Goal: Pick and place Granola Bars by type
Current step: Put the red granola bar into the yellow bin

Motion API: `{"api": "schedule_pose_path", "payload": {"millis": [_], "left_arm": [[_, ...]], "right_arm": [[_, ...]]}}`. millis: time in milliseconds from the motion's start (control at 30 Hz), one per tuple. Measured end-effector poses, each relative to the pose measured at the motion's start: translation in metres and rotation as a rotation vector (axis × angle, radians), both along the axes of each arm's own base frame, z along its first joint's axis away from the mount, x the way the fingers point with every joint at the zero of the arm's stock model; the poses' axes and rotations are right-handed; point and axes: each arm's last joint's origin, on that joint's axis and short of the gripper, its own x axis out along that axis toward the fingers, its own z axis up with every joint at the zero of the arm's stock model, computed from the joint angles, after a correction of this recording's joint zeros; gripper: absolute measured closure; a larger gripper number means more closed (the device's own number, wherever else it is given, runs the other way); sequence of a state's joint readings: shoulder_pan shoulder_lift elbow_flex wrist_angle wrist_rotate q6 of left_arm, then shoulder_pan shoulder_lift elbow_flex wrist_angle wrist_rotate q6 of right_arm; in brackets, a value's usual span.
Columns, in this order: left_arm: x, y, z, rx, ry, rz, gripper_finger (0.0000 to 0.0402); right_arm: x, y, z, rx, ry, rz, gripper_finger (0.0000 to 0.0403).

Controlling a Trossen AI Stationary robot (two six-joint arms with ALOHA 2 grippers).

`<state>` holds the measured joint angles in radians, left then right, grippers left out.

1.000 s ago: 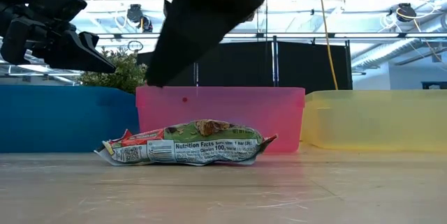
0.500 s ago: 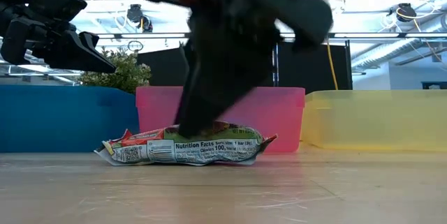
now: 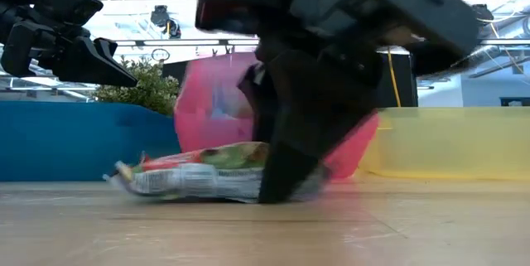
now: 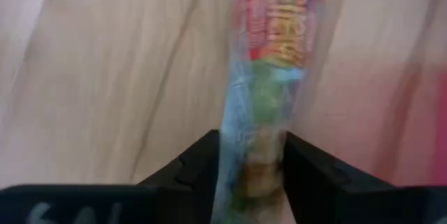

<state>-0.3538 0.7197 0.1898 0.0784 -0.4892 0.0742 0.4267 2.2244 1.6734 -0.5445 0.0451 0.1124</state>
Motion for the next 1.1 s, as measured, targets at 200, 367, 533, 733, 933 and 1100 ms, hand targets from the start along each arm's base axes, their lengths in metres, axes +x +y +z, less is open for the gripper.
{"api": "schedule_pose_path", "payload": {"millis": [200,367,533,733,933,1100], "left_arm": [[0.0,0.0,0.0,0.001,0.0,0.0,0.0353],[0.0,0.0,0.0,0.001,0.0,-0.001,0.0353],[0.0,0.0,0.0,0.001,0.001,0.0,0.0353],[0.0,0.0,0.0,0.0,0.0,0.0,0.0353],[0.0,0.0,0.0,0.0,0.0,0.0,0.0353],[0.0,0.0,0.0,0.0,0.001,0.0,0.0353]], "right_arm": [[-0.003,0.005,0.002,-0.004,-0.006,-0.009,0.031],[-0.004,0.003,0.01,0.001,-0.024,-0.021,0.0332],[-0.003,0.003,0.016,0.01,-0.048,-0.035,0.0338],[0.001,0.004,0.019,0.032,-0.094,-0.037,0.0334],[0.0,0.004,0.022,0.048,-0.086,-0.075,0.0349],[-0.008,0.0,0.053,0.058,-0.11,-0.075,0.0373]]}}
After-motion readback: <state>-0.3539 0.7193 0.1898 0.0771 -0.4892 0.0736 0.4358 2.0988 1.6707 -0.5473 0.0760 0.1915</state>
